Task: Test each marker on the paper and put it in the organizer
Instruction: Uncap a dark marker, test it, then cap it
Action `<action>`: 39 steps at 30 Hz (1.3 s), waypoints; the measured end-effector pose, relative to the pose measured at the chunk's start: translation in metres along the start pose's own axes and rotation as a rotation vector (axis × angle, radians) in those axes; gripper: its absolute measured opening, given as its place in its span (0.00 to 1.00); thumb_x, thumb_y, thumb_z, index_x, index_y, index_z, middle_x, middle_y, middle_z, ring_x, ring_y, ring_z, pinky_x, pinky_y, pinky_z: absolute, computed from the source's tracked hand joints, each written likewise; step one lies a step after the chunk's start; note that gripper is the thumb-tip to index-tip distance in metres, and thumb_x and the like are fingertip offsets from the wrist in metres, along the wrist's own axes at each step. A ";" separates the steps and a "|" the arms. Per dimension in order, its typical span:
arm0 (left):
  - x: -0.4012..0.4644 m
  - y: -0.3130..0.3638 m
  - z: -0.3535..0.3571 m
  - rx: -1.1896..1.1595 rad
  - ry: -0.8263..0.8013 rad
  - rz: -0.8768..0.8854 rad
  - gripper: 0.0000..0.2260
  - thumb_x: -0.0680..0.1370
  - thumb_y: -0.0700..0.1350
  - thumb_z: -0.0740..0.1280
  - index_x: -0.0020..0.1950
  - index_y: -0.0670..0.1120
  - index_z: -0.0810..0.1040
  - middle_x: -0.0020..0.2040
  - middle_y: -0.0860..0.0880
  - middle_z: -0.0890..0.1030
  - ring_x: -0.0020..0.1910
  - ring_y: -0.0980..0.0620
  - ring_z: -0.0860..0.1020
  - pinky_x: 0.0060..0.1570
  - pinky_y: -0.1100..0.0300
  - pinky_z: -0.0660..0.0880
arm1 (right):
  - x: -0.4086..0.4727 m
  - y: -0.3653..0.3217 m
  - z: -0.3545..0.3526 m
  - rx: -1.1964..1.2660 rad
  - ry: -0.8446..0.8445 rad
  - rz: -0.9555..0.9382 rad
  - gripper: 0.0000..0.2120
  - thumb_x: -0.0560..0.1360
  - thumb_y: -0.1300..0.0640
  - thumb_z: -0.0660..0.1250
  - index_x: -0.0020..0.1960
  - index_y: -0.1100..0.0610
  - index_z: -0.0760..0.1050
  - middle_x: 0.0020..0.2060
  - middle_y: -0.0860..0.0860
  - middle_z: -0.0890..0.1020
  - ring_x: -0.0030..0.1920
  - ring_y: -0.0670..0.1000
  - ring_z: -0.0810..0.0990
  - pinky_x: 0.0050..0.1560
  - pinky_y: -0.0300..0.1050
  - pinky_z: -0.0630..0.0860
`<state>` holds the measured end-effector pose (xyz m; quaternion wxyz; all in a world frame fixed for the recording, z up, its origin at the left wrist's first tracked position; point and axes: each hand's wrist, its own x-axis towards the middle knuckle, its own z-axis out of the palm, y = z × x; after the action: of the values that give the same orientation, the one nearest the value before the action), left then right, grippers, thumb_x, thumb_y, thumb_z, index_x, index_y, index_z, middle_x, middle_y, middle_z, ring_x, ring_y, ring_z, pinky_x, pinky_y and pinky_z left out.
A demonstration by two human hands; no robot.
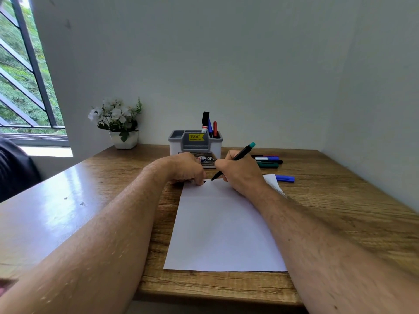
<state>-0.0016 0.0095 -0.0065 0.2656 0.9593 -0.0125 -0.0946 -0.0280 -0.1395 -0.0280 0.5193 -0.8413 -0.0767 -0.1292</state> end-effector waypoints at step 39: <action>-0.009 0.002 -0.004 -0.027 -0.024 -0.028 0.09 0.74 0.35 0.68 0.45 0.49 0.79 0.42 0.53 0.78 0.46 0.50 0.74 0.57 0.49 0.74 | -0.005 -0.003 -0.002 -0.041 -0.036 -0.014 0.13 0.75 0.55 0.68 0.34 0.53 0.69 0.31 0.48 0.74 0.34 0.44 0.72 0.31 0.38 0.64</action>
<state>-0.0095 0.0103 -0.0006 0.2769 0.9546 -0.0009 -0.1099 -0.0341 -0.1399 -0.0262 0.4997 -0.8533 -0.0890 -0.1192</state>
